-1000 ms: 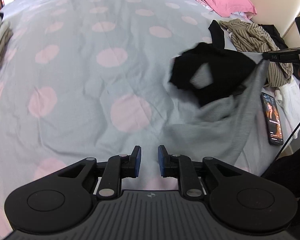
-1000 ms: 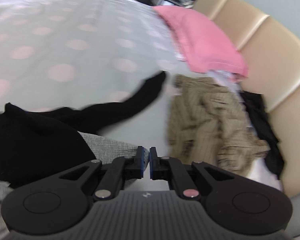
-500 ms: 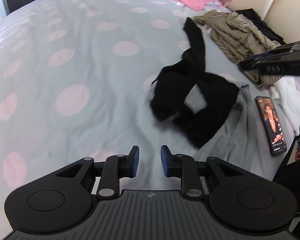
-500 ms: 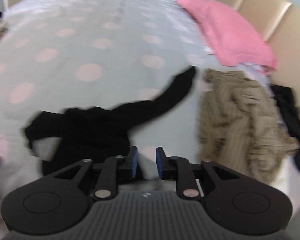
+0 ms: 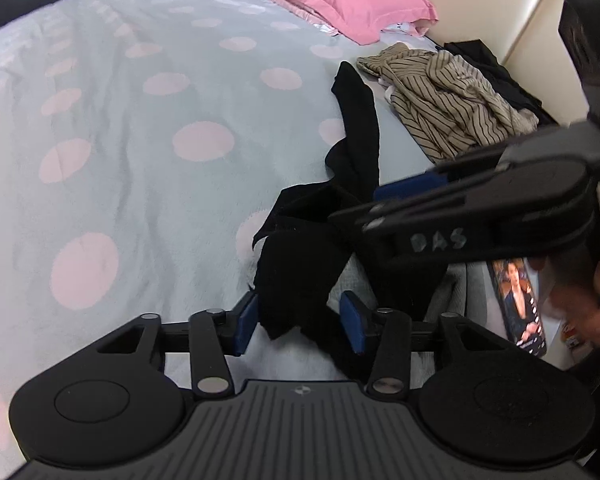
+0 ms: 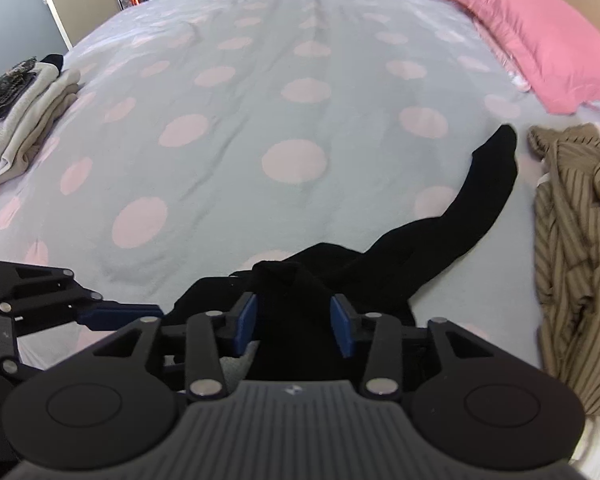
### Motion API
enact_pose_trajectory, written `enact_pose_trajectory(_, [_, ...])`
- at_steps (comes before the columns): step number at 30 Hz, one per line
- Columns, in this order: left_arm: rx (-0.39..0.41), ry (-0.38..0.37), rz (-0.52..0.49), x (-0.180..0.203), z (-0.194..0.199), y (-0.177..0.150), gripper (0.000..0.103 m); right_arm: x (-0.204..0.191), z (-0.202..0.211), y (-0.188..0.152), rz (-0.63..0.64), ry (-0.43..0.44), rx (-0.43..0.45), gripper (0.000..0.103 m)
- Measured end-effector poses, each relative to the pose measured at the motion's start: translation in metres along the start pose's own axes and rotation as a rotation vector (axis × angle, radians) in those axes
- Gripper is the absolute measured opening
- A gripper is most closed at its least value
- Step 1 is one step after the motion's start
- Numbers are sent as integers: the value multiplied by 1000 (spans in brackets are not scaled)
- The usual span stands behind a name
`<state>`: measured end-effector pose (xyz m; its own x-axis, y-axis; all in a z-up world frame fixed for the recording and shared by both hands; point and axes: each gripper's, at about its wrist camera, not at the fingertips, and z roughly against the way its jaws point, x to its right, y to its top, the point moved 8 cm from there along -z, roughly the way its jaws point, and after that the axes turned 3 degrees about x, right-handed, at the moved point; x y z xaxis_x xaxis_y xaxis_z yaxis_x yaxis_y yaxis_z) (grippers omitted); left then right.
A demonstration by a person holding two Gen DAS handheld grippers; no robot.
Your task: Fold clothes
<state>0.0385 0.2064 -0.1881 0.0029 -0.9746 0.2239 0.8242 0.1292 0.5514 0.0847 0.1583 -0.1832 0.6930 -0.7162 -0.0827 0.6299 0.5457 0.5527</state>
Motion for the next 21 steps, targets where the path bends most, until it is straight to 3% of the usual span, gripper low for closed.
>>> enact_pose_trajectory(1, [-2, -10, 9, -1, -2, 0, 27, 0, -3, -1, -4, -1, -7, 47])
enact_pose_trajectory(7, [25, -64, -15, 12, -7, 4, 6, 1, 2, 0, -32, 30, -13, 50])
enact_pose_trajectory(11, [49, -144, -80, 39, -1, 6, 4, 4, 10, 2, -96, 81, -16, 49])
enact_pose_trajectory(13, [61, -139, -123, 51, 1, 6, 4, 5, 13, -1, -119, 106, -35, 47])
enact_pose_trajectory(16, [75, -144, -154, 64, 4, 5, 4, 5, 12, -11, -125, 120, -81, 40])
enact_pose_trajectory(18, [73, -154, -165, 69, 4, 4, 4, 9, 11, -17, -124, 114, -95, 16])
enact_pose_trajectory(21, [69, -125, -209, 74, 7, 1, 6, 19, 14, -21, -134, 95, -89, 12])
